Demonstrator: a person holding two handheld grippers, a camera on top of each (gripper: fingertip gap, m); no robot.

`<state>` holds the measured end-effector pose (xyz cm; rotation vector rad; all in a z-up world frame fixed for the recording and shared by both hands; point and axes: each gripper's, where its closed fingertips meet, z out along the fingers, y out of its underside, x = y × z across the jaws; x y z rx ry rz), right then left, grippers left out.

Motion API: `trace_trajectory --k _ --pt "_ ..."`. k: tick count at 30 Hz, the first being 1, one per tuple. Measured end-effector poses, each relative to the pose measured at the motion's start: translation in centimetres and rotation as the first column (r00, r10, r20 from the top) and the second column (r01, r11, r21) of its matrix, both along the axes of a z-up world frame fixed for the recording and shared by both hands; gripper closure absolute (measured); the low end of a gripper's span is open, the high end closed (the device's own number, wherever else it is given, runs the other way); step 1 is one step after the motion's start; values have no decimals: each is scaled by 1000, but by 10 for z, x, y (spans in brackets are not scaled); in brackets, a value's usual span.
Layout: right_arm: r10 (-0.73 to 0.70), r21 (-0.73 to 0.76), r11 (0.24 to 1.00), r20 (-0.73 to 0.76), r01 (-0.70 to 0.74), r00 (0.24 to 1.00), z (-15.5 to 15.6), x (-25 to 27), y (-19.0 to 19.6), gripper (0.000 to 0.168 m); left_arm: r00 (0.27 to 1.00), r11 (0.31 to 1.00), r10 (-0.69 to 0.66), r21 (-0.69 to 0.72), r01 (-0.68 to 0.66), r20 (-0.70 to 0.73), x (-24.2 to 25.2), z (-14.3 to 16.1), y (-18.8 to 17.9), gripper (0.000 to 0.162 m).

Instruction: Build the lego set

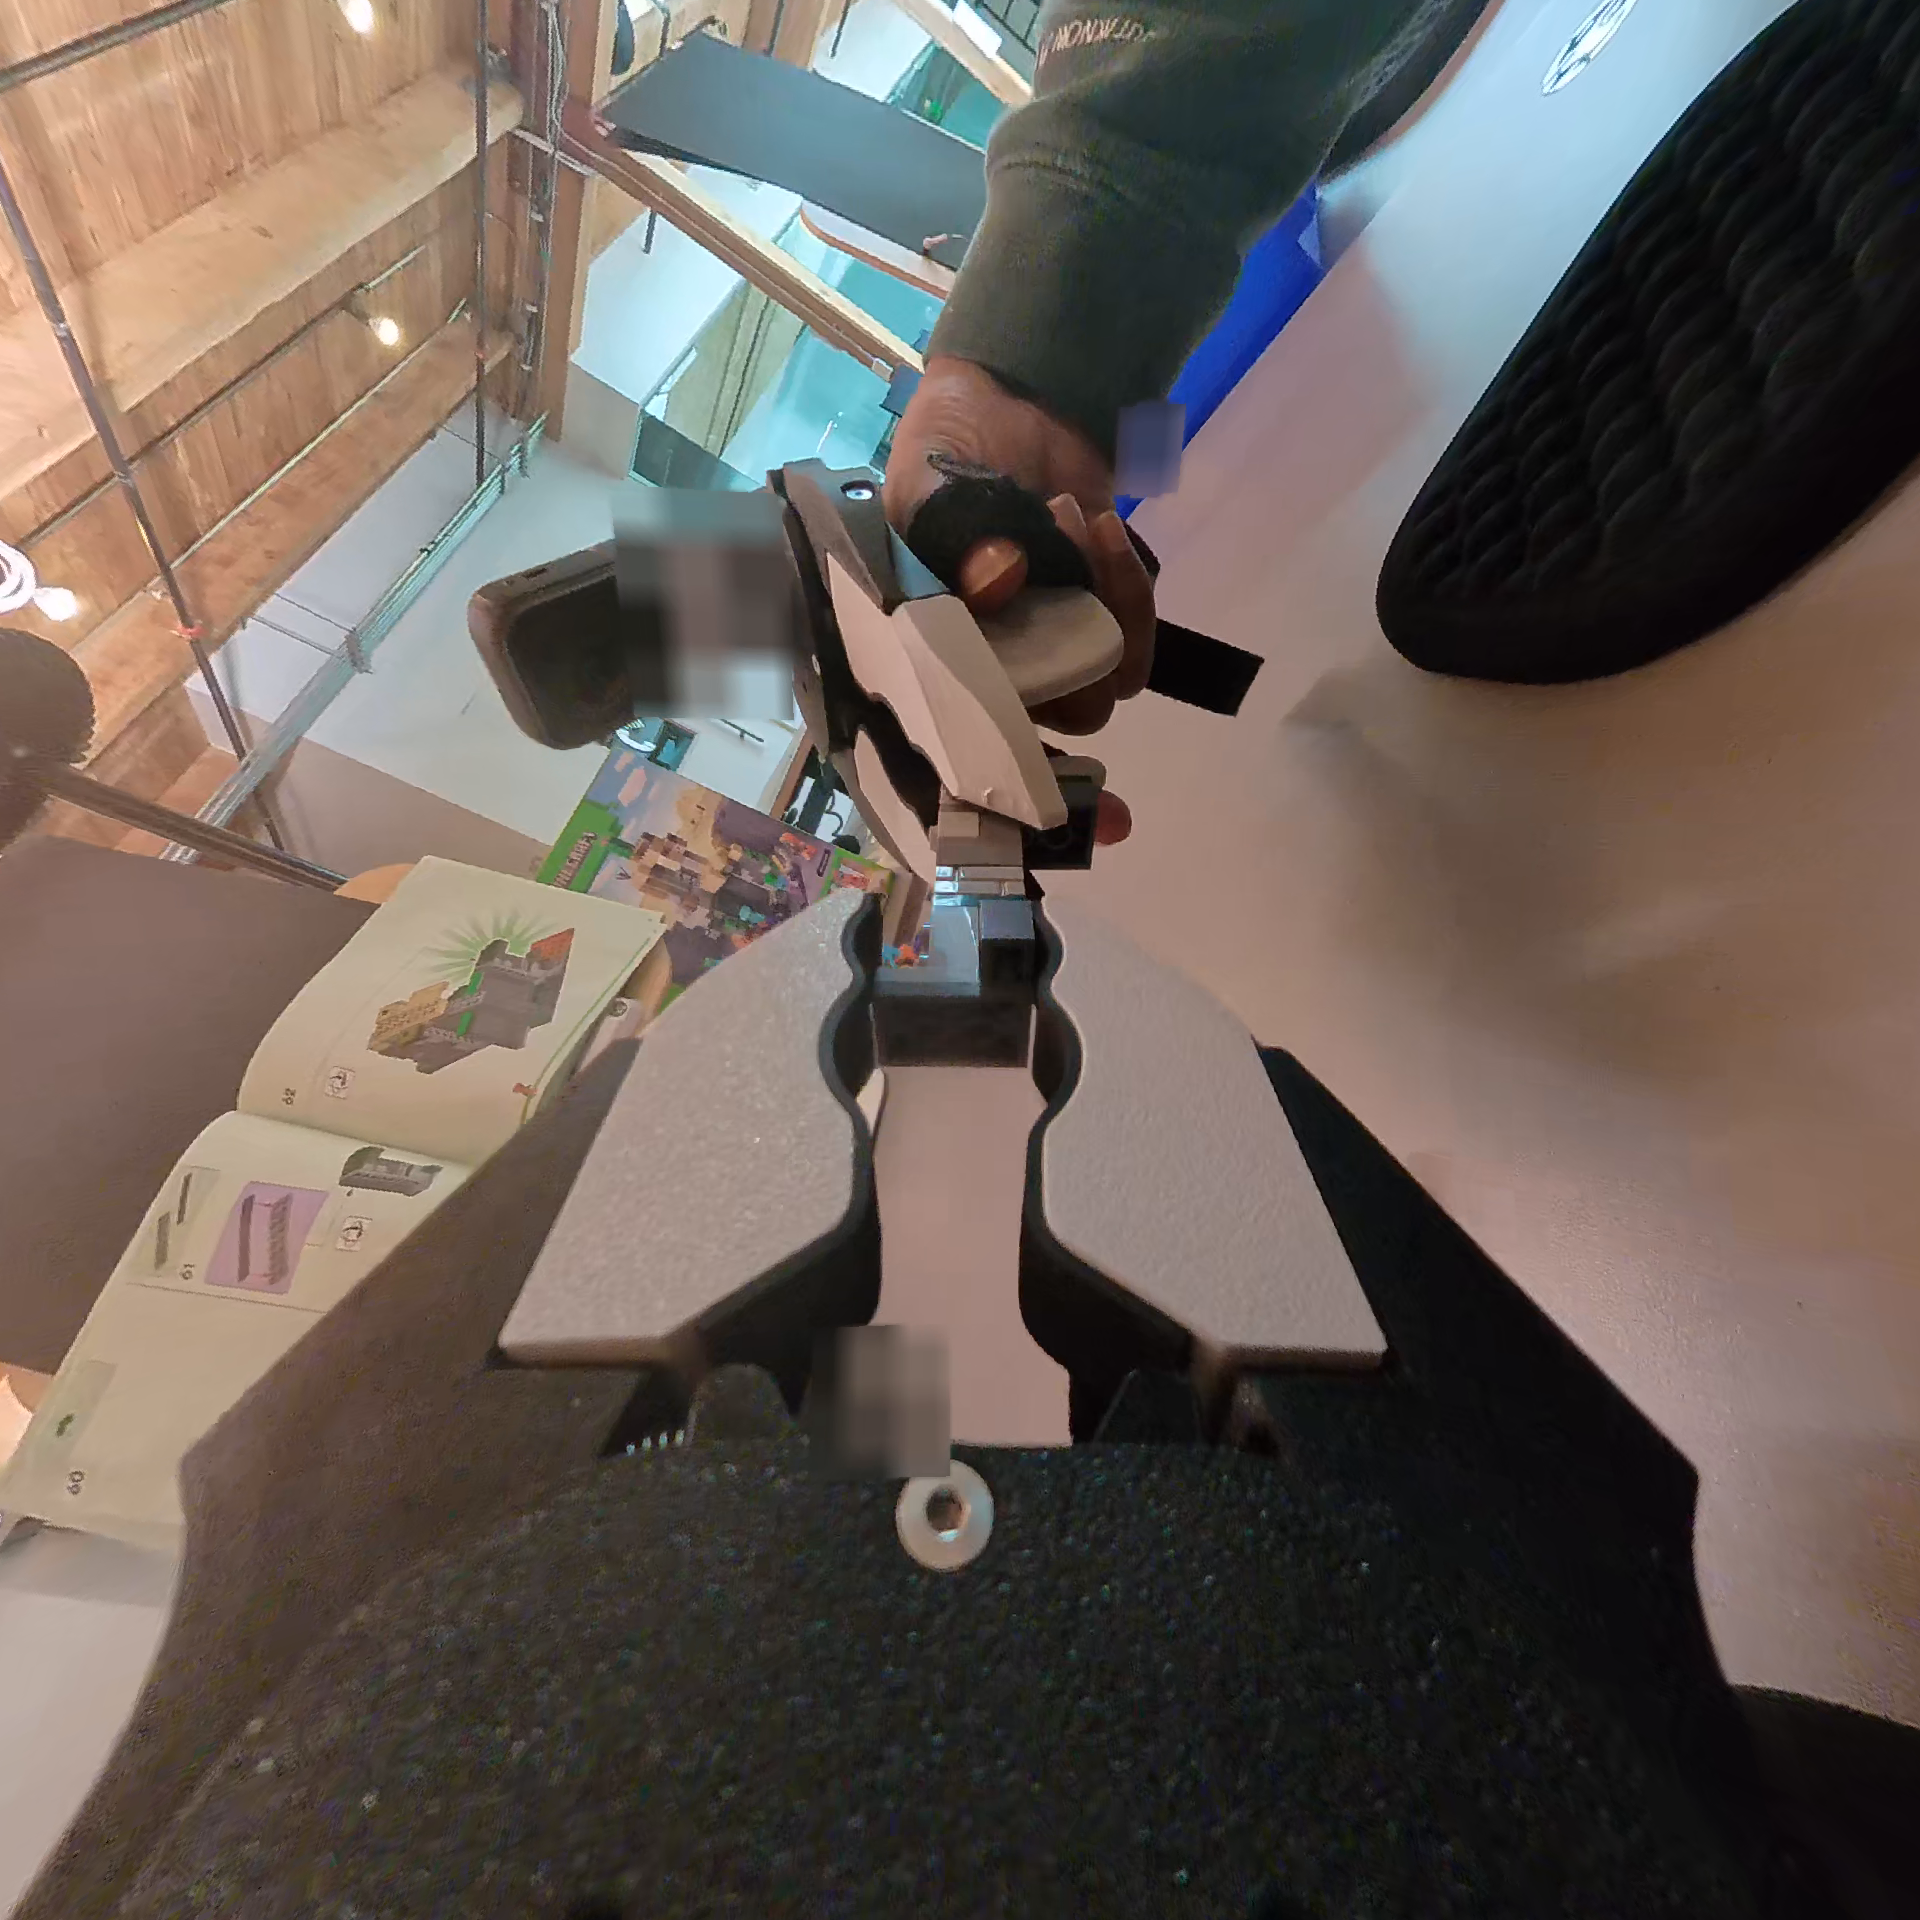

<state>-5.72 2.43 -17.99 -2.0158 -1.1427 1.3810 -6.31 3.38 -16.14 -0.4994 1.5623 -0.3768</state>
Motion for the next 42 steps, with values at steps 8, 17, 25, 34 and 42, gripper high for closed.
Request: trace_trajectory --k 8,17,25,34,42 --pt "-51 49 997 -17 52 999 -8 5 6 149 1000 994 -20 -106 18 -21 -2 -6 7 131" --pt "-214 274 939 -11 209 977 -36 20 20 149 979 738 -148 -675 14 -141 -4 -35 22 121" --pt "-221 407 890 -9 205 975 -44 9 20 150 940 624 -247 -781 -32 -236 3 -55 13 127" --pt "-254 423 887 115 184 960 -42 20 36 135 954 636 -170 -767 -86 -248 1 -56 28 133" --pt "-338 349 911 331 219 881 -68 51 69 132 961 627 -88 -765 -150 -261 -6 -59 48 135"
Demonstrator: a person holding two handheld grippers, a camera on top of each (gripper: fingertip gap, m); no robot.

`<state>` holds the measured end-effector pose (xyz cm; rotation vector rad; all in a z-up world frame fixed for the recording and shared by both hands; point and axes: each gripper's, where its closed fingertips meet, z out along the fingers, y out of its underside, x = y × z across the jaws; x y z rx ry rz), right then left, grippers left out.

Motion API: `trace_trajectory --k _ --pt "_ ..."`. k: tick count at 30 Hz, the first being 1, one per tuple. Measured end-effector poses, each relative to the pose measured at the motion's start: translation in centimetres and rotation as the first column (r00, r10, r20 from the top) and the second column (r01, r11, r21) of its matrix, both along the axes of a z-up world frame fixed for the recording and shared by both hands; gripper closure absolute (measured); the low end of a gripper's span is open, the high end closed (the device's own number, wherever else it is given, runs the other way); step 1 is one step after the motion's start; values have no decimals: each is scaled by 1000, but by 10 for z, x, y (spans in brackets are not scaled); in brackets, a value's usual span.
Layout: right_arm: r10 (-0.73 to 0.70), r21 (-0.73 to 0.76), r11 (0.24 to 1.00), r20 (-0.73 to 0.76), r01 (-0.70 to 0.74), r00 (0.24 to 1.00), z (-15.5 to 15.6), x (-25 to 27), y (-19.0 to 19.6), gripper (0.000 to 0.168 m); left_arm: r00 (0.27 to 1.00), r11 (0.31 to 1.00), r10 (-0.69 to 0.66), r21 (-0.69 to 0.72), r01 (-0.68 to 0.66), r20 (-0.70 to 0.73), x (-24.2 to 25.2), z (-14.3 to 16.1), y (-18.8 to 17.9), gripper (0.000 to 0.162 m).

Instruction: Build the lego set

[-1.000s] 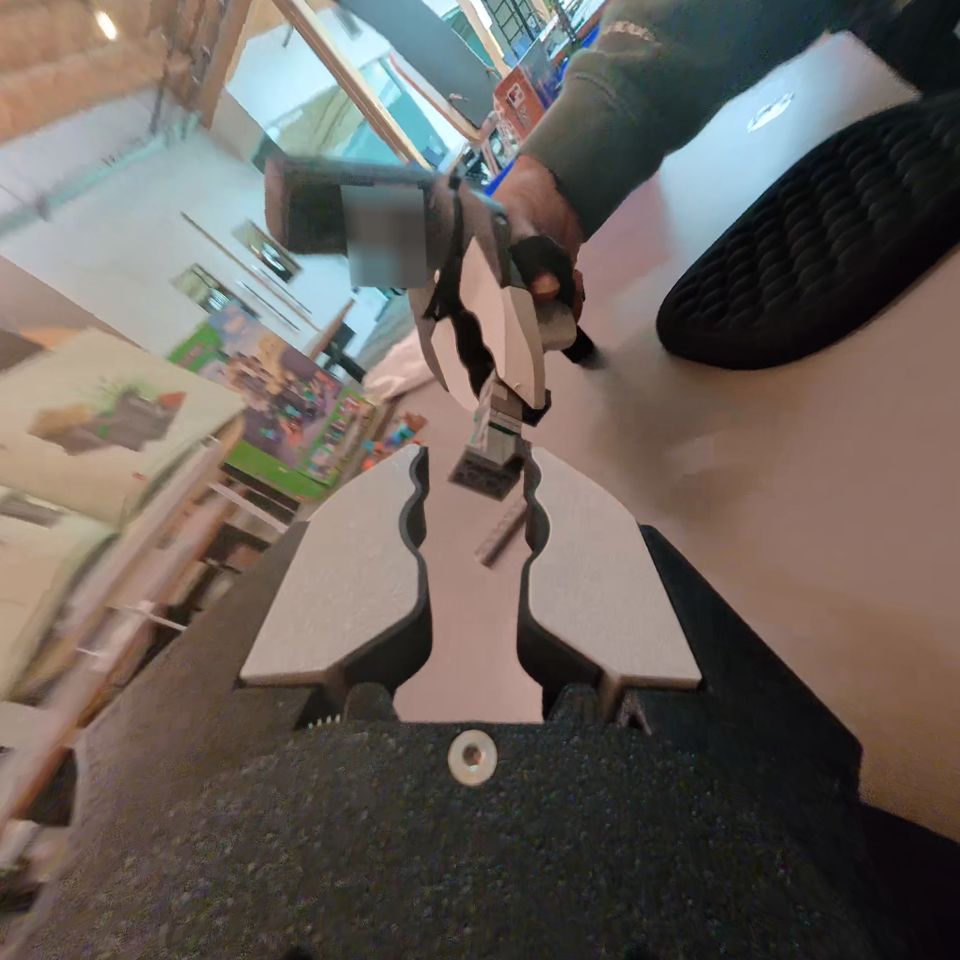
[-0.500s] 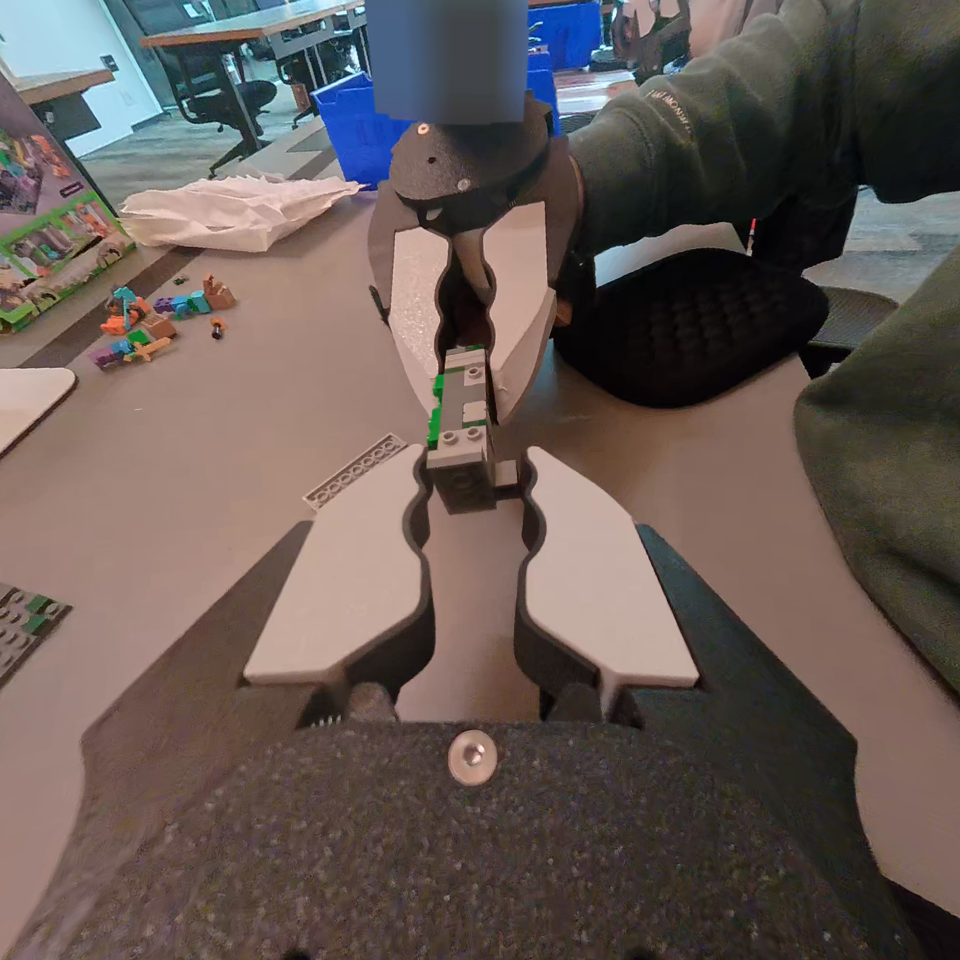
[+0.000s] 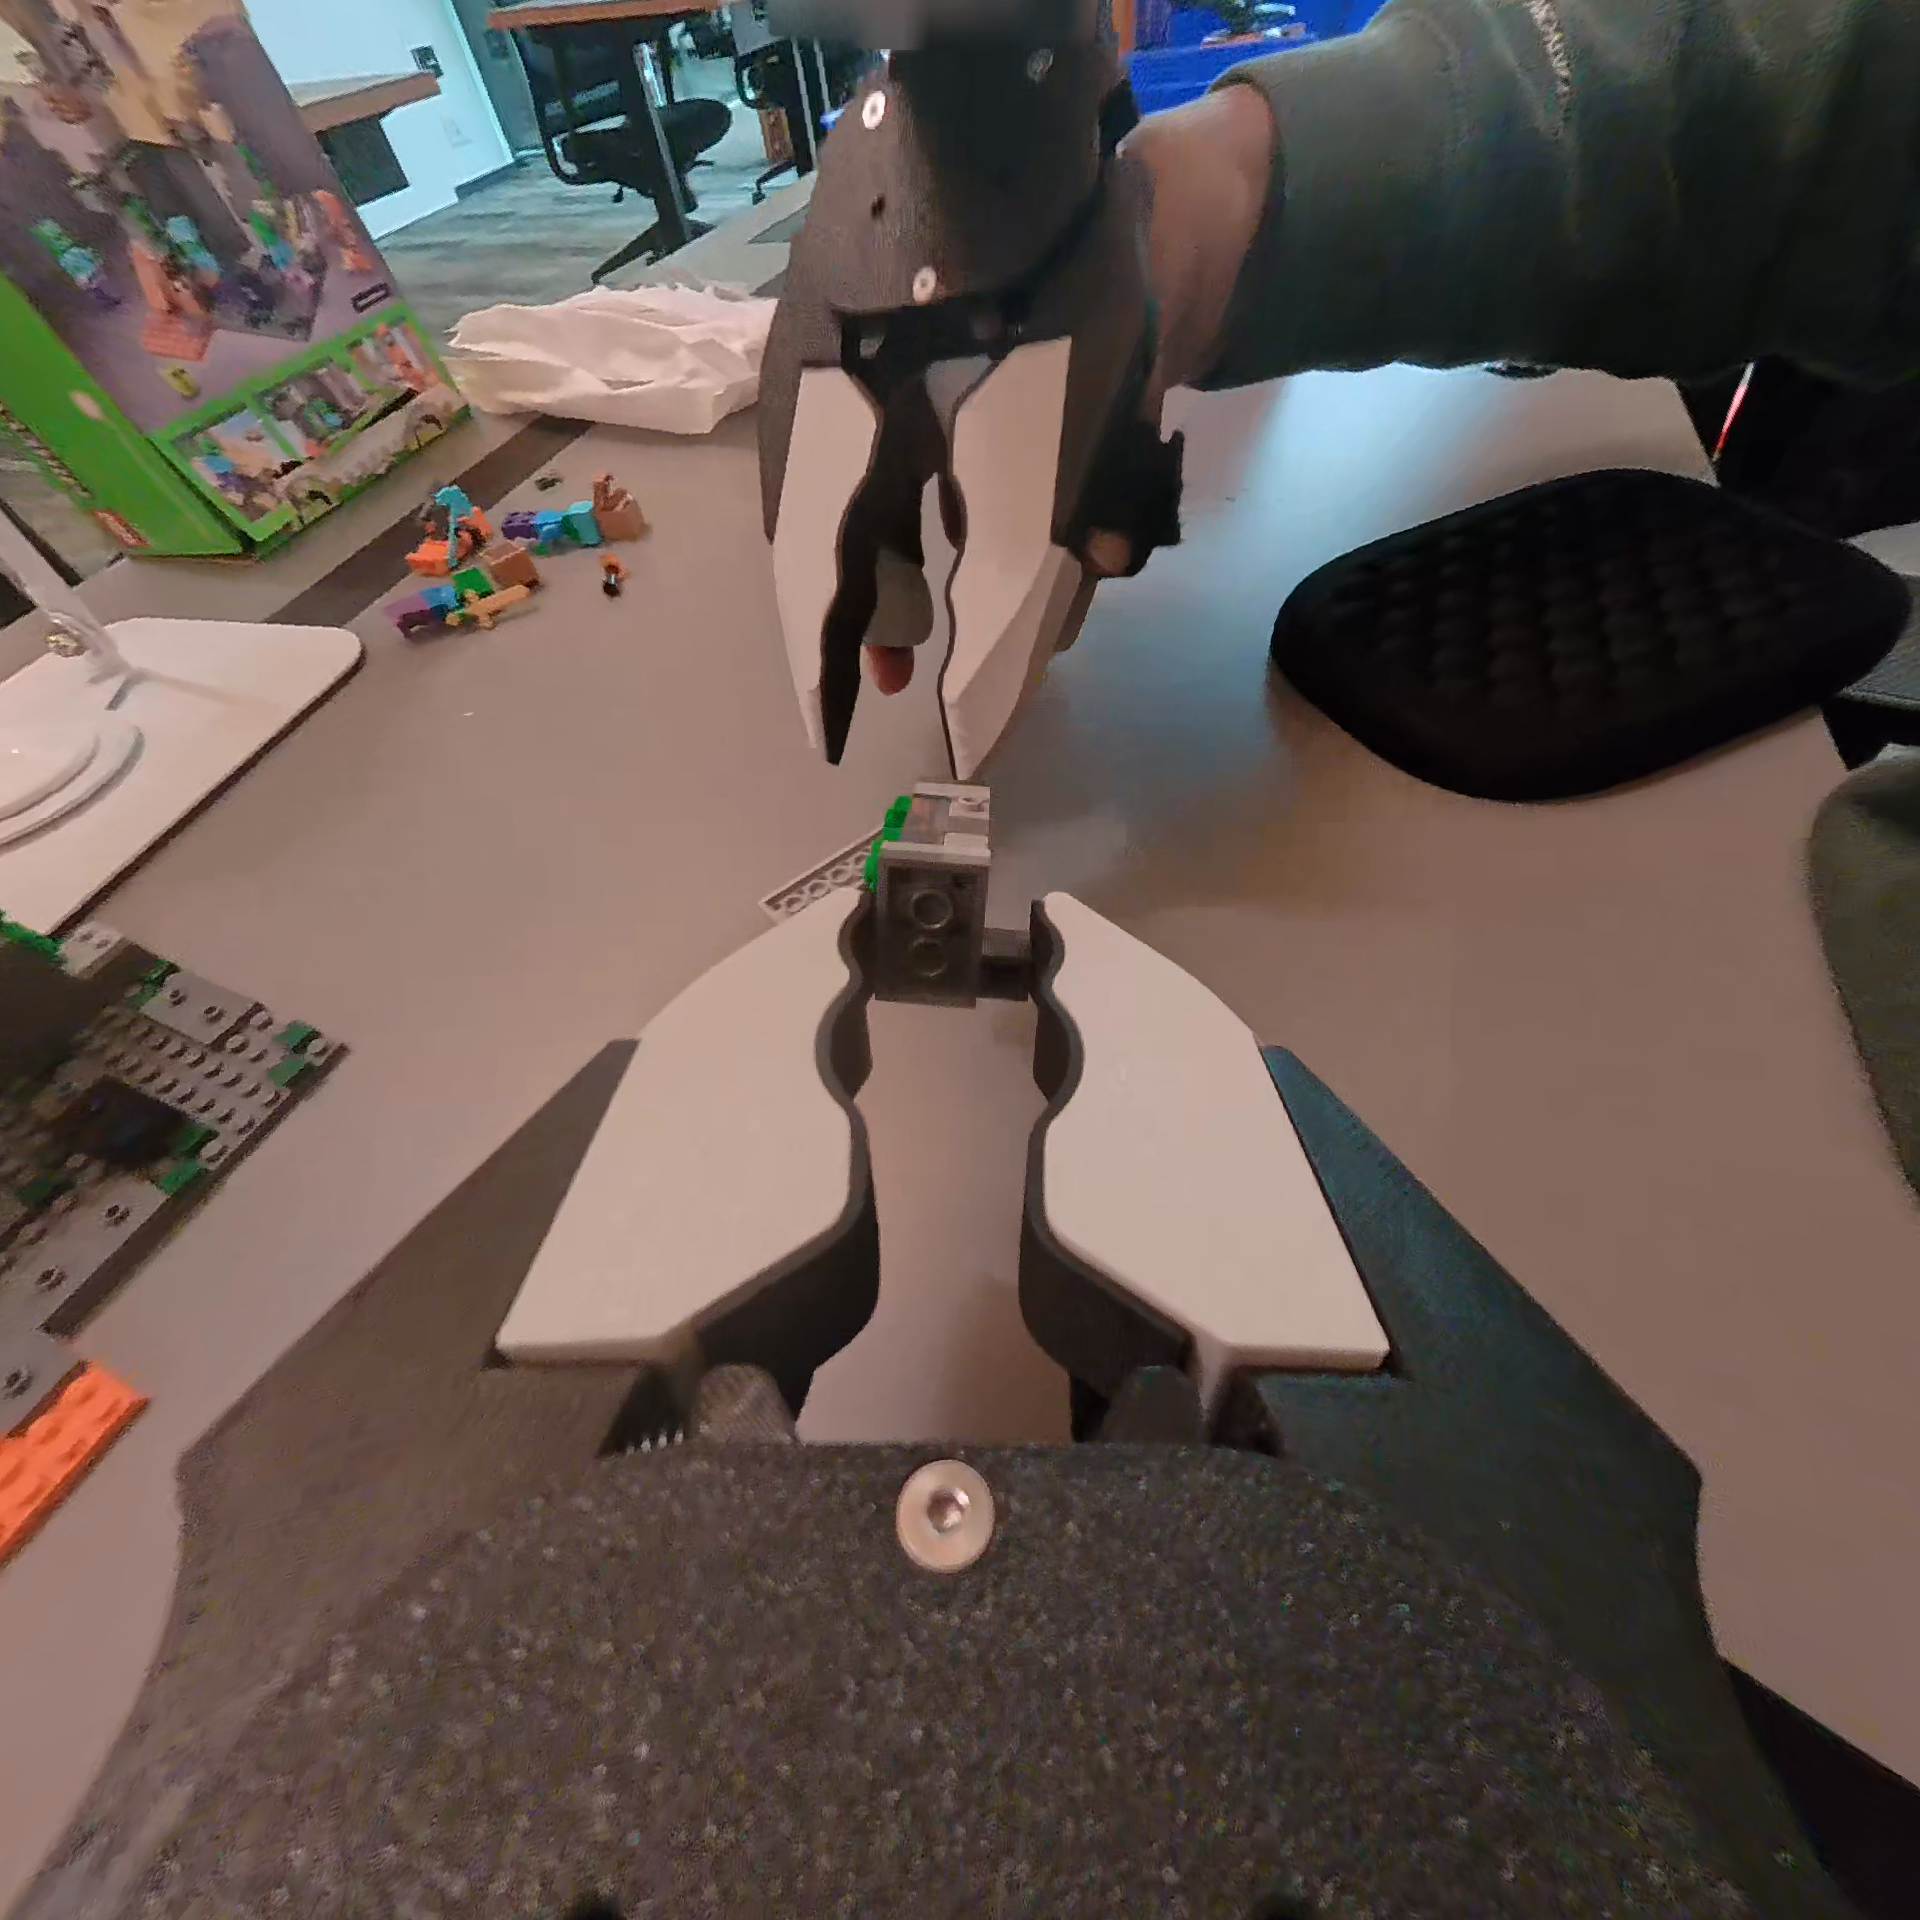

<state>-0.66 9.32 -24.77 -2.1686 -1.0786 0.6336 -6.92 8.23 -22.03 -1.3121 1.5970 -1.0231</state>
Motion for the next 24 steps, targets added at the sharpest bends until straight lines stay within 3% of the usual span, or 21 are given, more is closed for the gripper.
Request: trace_trajectory --k 4,10,14,19,24 --pt "-27 -34 999 228 36 973 -33 15 8 132 1000 1000 21 -21 -21 16 -5 3 6 135" --pt "-21 0 1000 333 23 943 -40 13 8 151 999 998 41 -47 -41 12 -7 1 13 135" --pt "17 109 991 434 -72 901 -34 18 7 152 998 997 58 -54 -58 0 -8 -2 16 135" --pt "29 258 937 613 -234 790 -29 19 -3 151 997 995 82 -52 -82 -10 -8 -3 20 135" --pt "125 190 942 565 -276 815 -36 1 -40 150 996 995 86 -45 -87 -9 -8 -3 20 135"
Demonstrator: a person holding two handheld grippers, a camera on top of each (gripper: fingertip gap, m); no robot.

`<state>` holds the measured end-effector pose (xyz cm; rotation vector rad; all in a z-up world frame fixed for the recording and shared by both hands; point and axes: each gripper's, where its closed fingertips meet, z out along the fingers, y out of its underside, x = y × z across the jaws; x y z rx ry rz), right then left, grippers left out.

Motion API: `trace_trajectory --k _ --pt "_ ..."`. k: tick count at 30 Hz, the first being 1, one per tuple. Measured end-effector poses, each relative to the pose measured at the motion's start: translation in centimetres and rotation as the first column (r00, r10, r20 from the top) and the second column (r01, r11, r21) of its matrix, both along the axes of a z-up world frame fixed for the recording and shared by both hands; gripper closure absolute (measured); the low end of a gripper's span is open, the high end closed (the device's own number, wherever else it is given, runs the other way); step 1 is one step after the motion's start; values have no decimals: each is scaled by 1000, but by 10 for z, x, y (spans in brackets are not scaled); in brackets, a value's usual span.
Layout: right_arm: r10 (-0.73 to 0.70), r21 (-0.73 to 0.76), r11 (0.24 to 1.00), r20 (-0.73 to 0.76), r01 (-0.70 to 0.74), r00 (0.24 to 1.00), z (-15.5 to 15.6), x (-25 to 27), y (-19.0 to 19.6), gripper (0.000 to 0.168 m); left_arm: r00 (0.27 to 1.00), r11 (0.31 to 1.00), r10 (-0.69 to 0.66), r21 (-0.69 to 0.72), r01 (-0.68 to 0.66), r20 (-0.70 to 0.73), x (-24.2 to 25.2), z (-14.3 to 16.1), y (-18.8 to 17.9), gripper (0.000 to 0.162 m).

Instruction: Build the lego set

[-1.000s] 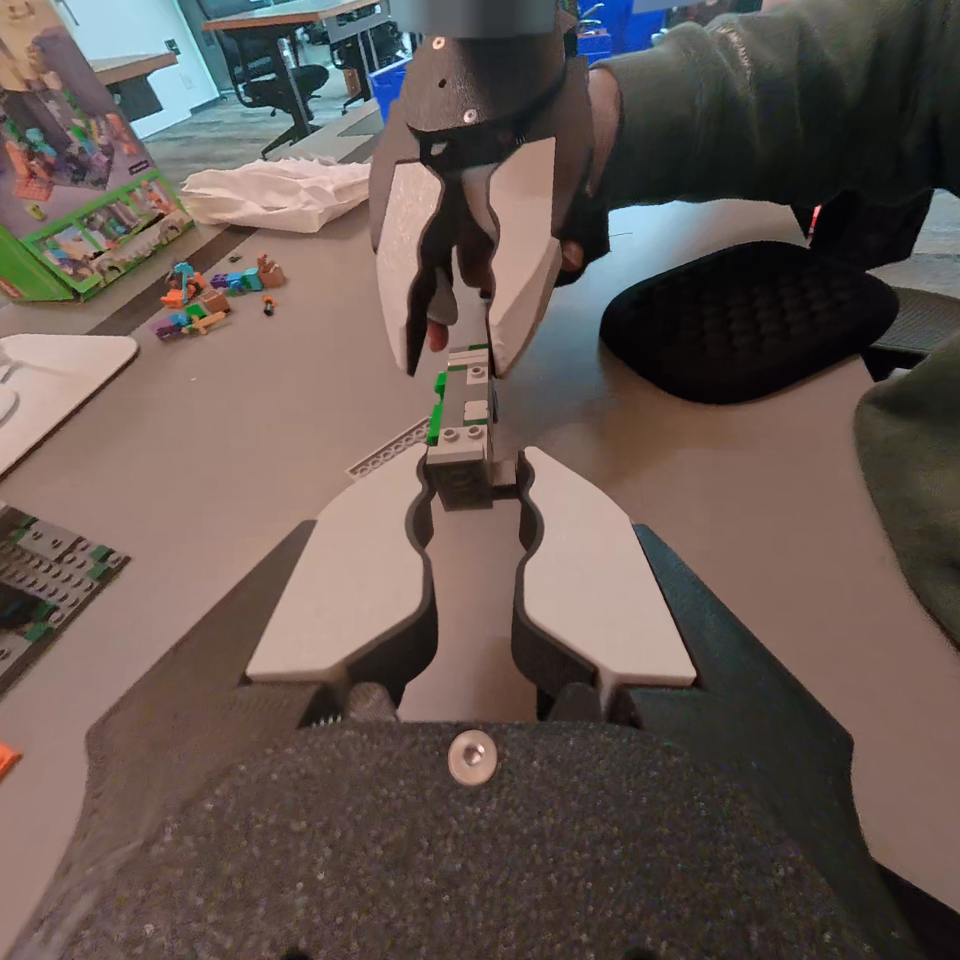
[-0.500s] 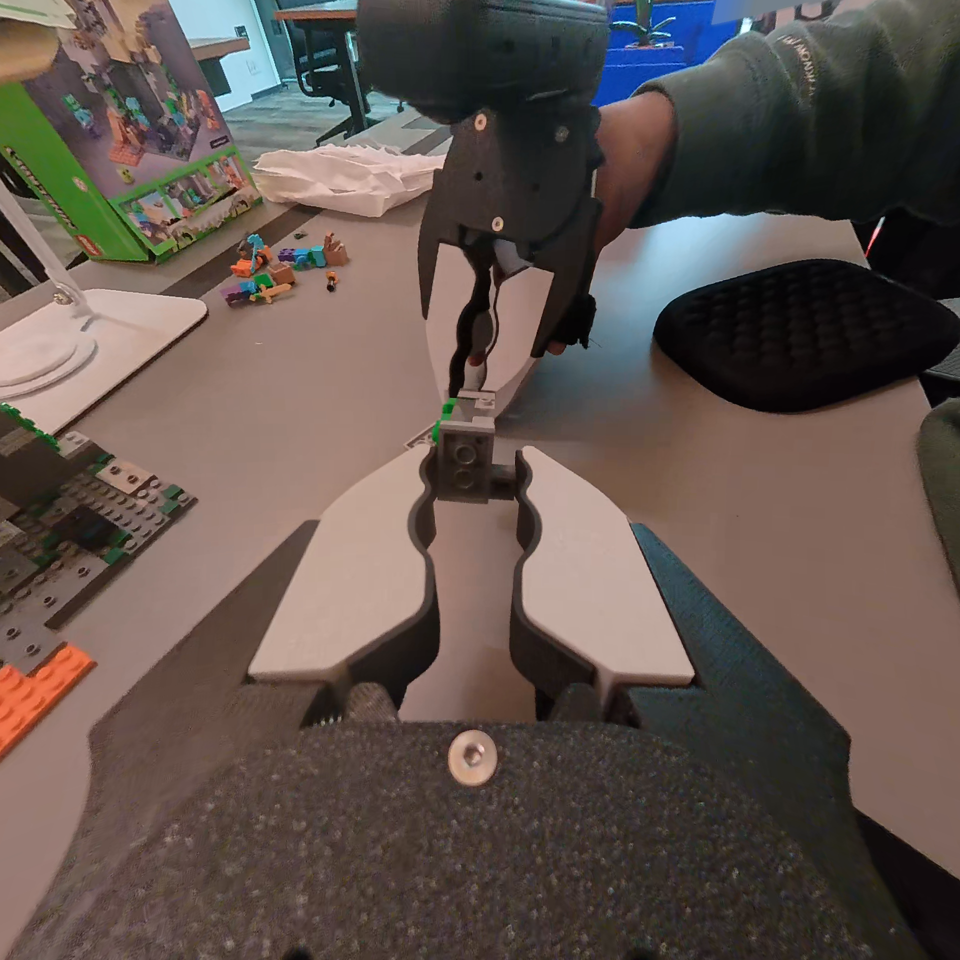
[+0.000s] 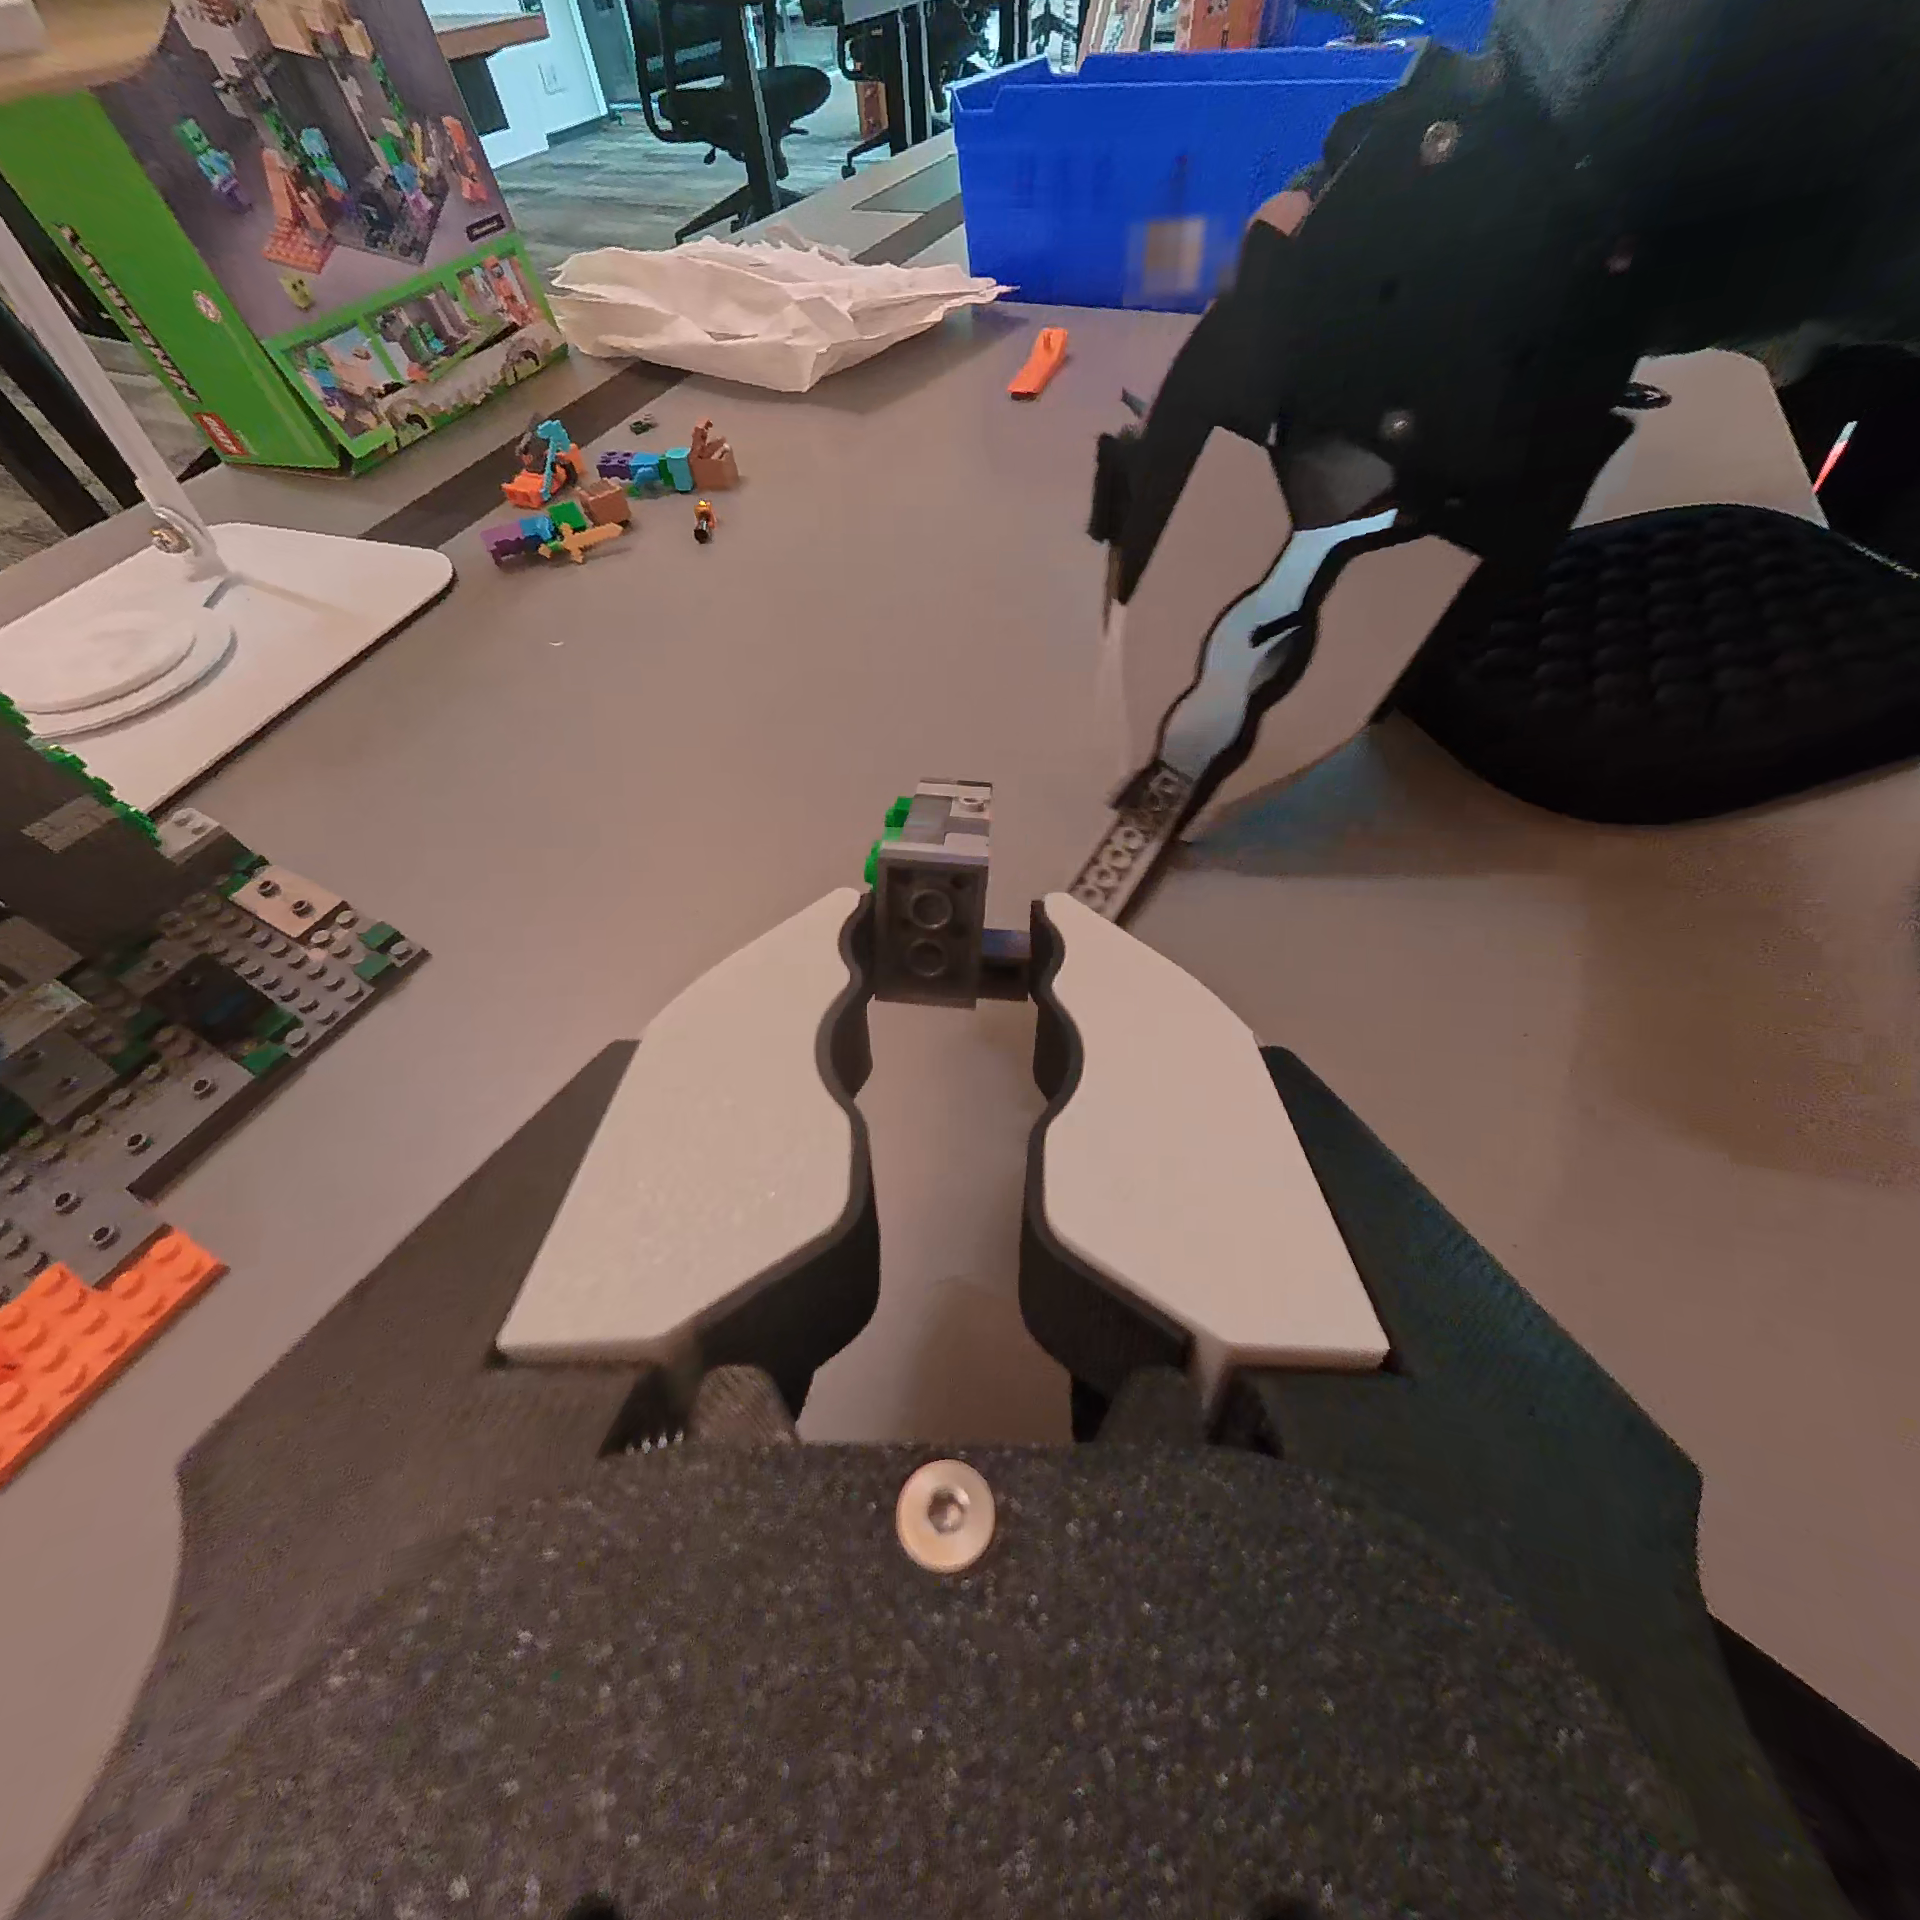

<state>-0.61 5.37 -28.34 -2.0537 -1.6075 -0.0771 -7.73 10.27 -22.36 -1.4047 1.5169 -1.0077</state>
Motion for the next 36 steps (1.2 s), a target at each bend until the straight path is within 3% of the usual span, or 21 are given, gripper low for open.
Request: trace_trajectory --k 5,12,15,19,22,26,30,36 --pt "-8 -141 990 -163 -15 987 12 -14 -26 149 1000 1000 -8 9 8 -3 0 0 -2 135" --pt "-207 -342 932 -237 118 949 1 -1 -22 146 1000 1000 -15 19 16 -9 0 -1 -4 135" --pt "-225 -388 913 -229 124 947 -4 -3 -23 152 1000 1000 -18 23 18 -11 0 -1 -4 135" --pt "-171 -318 942 -181 107 969 -4 -5 -18 153 1000 999 -19 26 19 -10 0 -1 -4 135" --pt "-104 -77 992 -62 99 993 2 4 -2 152 1000 999 -16 30 17 -9 -1 -1 -4 135" --pt "-88 236 970 141 53 986 13 23 16 152 1000 999 -16 33 16 -12 0 -1 -4 135" --pt "-56 192 981 139 28 989 4 19 -2 150 1000 999 -15 43 16 -13 0 -2 -4 135" --pt "-85 -70 995 -146 75 986 12 -1 -33 148 1000 999 -17 45 18 -17 1 -2 -5 135"
